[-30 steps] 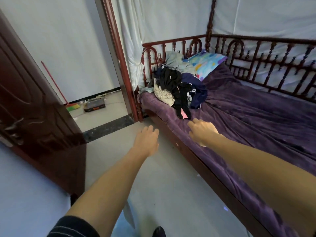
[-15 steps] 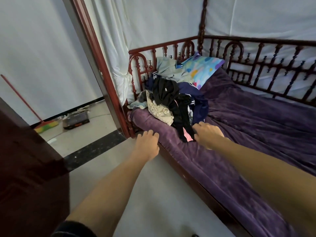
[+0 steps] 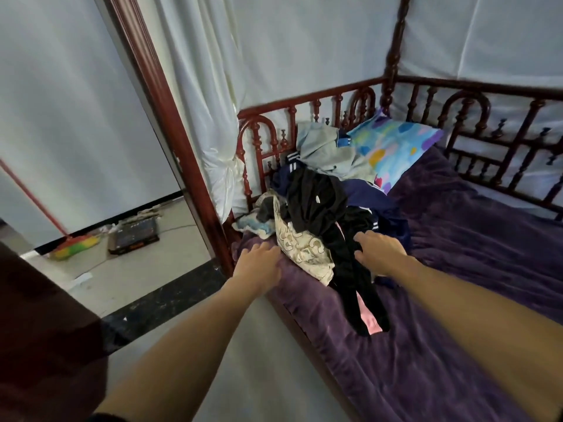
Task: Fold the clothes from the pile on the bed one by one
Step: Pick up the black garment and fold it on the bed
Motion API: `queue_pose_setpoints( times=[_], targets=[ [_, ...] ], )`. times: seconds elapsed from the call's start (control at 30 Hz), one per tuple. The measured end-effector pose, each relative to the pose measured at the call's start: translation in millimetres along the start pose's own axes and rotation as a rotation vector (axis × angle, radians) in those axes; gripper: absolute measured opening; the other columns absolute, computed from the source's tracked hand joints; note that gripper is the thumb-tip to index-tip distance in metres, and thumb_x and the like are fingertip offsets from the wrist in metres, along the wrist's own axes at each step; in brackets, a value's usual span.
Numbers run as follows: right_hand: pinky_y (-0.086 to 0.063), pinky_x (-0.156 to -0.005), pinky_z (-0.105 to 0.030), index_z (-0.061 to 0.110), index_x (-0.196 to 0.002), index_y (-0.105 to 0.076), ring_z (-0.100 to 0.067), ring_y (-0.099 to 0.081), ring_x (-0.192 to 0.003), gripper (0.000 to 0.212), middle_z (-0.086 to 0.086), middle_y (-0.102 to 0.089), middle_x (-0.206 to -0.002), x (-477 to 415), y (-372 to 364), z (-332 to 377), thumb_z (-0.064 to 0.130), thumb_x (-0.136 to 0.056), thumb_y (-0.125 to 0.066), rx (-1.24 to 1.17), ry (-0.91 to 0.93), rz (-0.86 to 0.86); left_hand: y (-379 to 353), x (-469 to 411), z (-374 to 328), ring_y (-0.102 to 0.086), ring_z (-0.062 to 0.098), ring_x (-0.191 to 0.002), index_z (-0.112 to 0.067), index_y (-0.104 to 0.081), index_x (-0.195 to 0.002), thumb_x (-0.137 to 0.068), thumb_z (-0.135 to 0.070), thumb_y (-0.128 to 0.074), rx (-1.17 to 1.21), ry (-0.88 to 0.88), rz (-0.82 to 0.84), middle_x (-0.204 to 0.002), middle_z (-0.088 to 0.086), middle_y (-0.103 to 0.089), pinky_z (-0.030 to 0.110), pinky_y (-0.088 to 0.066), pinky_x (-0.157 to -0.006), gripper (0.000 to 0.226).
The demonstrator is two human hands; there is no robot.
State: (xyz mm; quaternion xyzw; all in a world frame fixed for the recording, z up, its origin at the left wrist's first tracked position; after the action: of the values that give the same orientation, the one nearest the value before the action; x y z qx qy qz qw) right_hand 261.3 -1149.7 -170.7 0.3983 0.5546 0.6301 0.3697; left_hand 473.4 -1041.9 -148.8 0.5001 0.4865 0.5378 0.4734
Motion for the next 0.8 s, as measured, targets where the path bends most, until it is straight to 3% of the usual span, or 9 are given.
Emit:
queue_pose_setpoints(
  times=[0.2,0.47,0.67,0.8],
  targets=[
    [-0.046,-0.086,-0.040,0.019,-0.135,-0.045,-0.029,-0.055,-0.114,0.042,-0.005,-0.050,-0.130,-111.6,-21.3,33.1,0.035,-0.097,-0.046,-0.040,-0.009,0.014,-23.8,-101.5,71.6,-0.045,0.030,-0.123,-0.015,-0.047,-0.129,-0.092,-0.031,-0.046,0.010,-0.013,0.049,-0.130,0.008,-0.049,0.044,-0.038,-0.099,0.040],
    [-0.045,-0.086,-0.038,0.021,-0.137,-0.043,-0.028,-0.055,-0.115,0.044,-0.005,-0.052,-0.132,-238.8,-64.0,37.2,0.033,-0.095,-0.046,-0.153,-0.234,0.091,-48.9,-253.1,151.4,-0.049,0.026,-0.118,-0.016,-0.049,-0.122,-0.092,-0.031,-0.049,0.022,-0.180,0.113,-0.123,0.005,-0.051,0.041,-0.038,-0.099,0.034],
    [-0.046,-0.086,-0.037,0.021,-0.136,-0.046,-0.028,-0.056,-0.114,0.045,-0.005,-0.056,-0.130,-297.8,-95.2,11.2,0.034,-0.093,-0.050,-0.302,-0.403,0.121,-71.2,-348.1,145.0,-0.047,0.027,-0.119,-0.015,-0.044,-0.133,-0.094,-0.029,-0.045,0.019,-0.300,0.190,-0.123,0.007,-0.051,0.040,-0.038,-0.097,0.041],
    [-0.047,-0.085,-0.037,0.018,-0.133,-0.049,-0.032,-0.057,-0.113,0.045,-0.008,-0.061,-0.126,-332.6,-122.8,-30.6,0.035,-0.092,-0.054,-0.485,-0.622,0.099,-101.6,-402.7,118.4,-0.046,0.025,-0.123,-0.015,-0.043,-0.135,-0.094,-0.031,-0.047,-0.032,-0.406,0.232,-0.130,0.006,-0.050,0.040,-0.039,-0.098,0.044]
  ],
)
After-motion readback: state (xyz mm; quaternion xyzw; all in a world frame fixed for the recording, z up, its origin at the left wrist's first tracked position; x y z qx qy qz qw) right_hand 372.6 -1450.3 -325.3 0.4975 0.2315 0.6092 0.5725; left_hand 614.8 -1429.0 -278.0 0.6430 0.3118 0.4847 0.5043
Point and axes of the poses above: each hand's wrist, its own x-axis away from the middle knuckle, its own y-axis out of the back of the hand, z = x × y, the point moved 9 cm from there along -x, towards the middle knuckle
